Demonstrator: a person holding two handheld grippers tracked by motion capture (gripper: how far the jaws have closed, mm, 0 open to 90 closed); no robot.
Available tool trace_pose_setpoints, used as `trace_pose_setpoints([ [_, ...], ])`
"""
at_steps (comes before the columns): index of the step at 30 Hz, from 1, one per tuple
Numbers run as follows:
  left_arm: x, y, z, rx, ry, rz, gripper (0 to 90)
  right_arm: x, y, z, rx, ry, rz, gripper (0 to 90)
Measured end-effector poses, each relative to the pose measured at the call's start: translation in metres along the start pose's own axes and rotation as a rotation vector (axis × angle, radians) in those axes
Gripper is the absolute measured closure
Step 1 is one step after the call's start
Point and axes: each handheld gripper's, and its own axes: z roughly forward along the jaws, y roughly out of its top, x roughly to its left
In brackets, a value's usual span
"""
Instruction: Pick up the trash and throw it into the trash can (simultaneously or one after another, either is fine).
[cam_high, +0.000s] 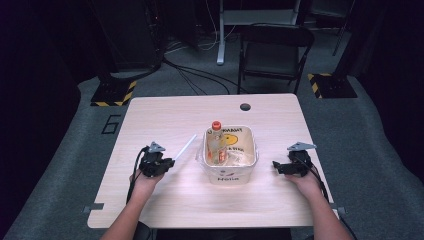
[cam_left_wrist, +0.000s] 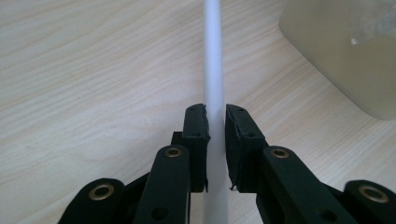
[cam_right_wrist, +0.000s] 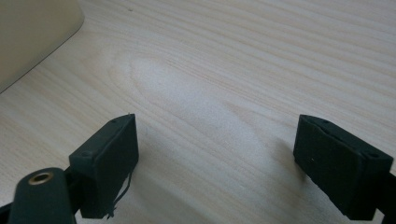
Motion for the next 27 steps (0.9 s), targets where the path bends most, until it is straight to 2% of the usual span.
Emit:
trace_pose_setpoints([
  [5,0.001,0.003,-0.019,-0.009,-0.005,0.028,79.0,0.000,0.000,0.000,0.000,-0.001,-0.001,13.2],
  [13,-0.003,0.007,-0.036,-0.022,-0.022,0.065,79.0,0.000,0.000,0.000,0.000,-0.001,0.000,13.2],
  [16,-0.004,0.010,-0.042,-0.028,-0.041,0.063,78.9,0.000,0.000,0.000,0.000,-0.001,0.000,13.2],
  [22,-0.006,0.014,-0.056,-0.041,-0.050,0.084,79.0,0.000,0.000,0.000,0.000,-0.001,0.000,13.2],
  [27,-0.009,0.018,-0.065,-0.041,-0.078,0.105,78.9,0.000,0.000,0.000,0.000,-0.001,0.000,13.2],
])
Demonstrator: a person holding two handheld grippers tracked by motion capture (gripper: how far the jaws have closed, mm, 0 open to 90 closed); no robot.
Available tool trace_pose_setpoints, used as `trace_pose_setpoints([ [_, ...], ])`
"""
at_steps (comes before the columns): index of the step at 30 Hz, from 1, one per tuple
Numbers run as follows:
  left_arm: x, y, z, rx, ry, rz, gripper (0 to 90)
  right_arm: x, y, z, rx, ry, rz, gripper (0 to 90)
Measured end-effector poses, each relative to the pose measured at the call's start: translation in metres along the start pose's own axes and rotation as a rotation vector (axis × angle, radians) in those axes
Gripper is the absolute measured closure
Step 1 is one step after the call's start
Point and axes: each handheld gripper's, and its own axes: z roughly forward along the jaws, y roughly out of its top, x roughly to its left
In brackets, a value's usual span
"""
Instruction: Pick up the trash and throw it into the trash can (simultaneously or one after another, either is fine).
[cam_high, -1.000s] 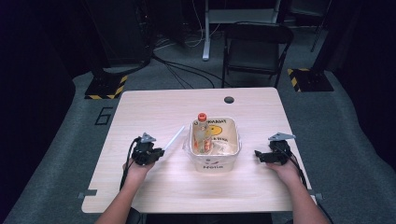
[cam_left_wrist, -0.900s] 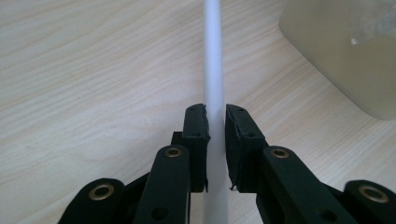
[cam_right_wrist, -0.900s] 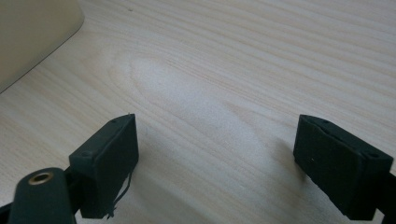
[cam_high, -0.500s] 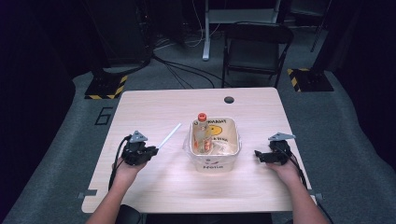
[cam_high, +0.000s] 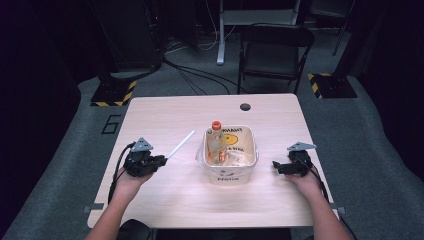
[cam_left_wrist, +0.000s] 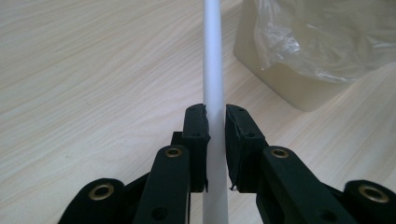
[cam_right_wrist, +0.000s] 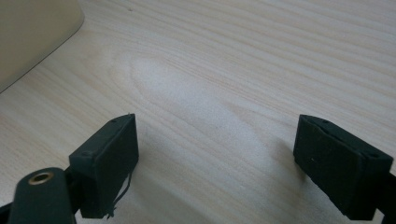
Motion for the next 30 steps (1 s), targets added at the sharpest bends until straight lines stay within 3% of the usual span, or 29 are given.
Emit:
trace_pose_setpoints([
  [17,-0.022,0.016,-0.023,0.000,-0.066,0.097,79.0,0.000,0.000,0.000,0.000,-0.001,-0.001,13.2],
  [30,-0.031,0.020,-0.031,0.003,-0.112,0.137,79.0,0.000,0.000,0.000,-0.001,-0.001,0.000,13.2],
])
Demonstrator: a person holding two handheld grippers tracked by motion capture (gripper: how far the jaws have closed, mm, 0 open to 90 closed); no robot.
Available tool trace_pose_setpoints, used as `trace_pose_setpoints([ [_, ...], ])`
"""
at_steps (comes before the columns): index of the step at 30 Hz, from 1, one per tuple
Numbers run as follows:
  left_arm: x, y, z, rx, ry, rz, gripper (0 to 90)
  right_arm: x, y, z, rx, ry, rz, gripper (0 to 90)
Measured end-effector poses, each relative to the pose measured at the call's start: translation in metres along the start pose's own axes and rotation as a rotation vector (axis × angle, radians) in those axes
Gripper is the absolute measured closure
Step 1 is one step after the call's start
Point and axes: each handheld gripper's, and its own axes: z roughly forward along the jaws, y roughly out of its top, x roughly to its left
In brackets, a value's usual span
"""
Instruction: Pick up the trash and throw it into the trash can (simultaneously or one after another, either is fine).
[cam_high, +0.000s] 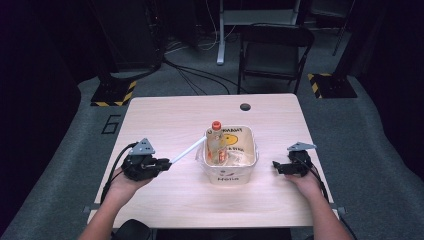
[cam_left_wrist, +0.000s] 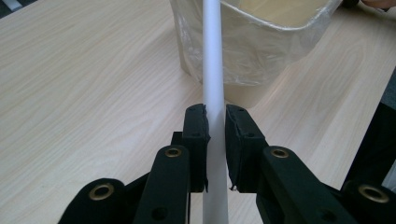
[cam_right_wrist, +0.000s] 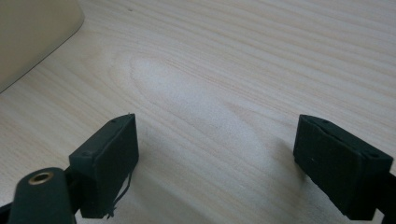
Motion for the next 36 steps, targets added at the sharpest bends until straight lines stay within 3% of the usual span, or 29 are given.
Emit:
trace_pose_setpoints([
  [13,-0.007,0.003,0.002,-0.002,-0.028,0.008,78.9,0.000,0.000,0.000,0.000,0.000,0.000,13.2],
  [22,-0.013,0.011,0.005,0.006,-0.045,0.038,78.9,0.000,0.000,0.000,0.000,0.001,0.000,13.2],
  [36,-0.017,0.021,0.017,-0.002,-0.062,0.034,78.9,0.000,0.000,0.000,0.000,0.001,0.000,13.2],
])
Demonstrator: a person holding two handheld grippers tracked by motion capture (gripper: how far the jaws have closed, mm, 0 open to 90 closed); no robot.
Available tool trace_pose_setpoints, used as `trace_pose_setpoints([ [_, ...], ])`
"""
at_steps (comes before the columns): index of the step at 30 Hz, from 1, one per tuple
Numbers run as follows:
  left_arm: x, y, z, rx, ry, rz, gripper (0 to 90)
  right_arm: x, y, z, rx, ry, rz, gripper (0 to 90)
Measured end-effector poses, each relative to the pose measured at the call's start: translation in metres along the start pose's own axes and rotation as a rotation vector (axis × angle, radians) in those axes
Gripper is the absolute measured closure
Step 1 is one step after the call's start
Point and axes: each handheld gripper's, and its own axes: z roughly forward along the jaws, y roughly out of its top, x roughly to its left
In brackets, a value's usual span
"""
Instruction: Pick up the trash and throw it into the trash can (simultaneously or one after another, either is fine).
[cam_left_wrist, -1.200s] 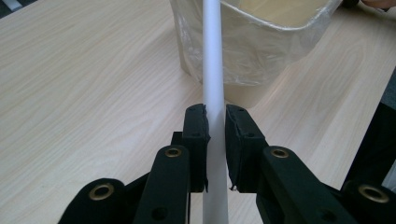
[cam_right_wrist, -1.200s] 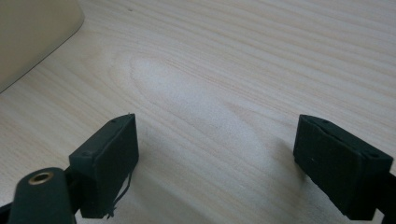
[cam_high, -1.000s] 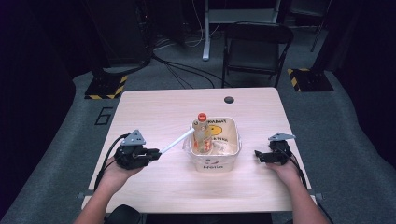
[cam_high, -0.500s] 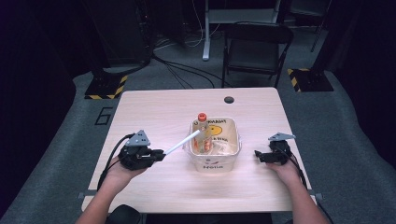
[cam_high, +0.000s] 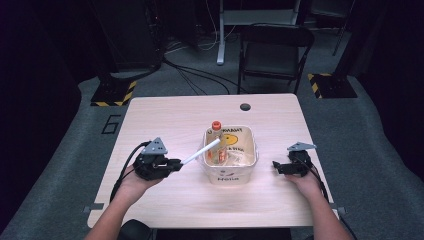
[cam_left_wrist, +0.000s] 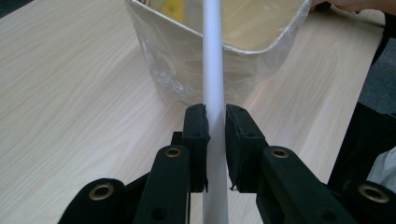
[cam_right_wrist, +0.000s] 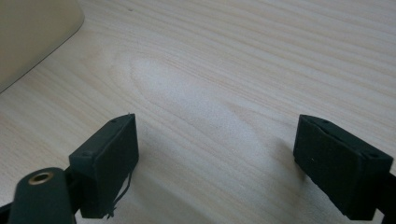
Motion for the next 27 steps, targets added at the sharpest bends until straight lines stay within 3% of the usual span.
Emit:
trace_pose_setpoints([
  [12,-0.002,0.011,0.008,0.020,-0.002,0.011,78.9,0.000,0.000,0.000,0.000,0.000,0.000,13.2],
  [27,-0.006,0.025,0.019,0.002,-0.014,0.005,78.9,0.000,0.000,0.000,0.000,0.000,0.000,13.2],
])
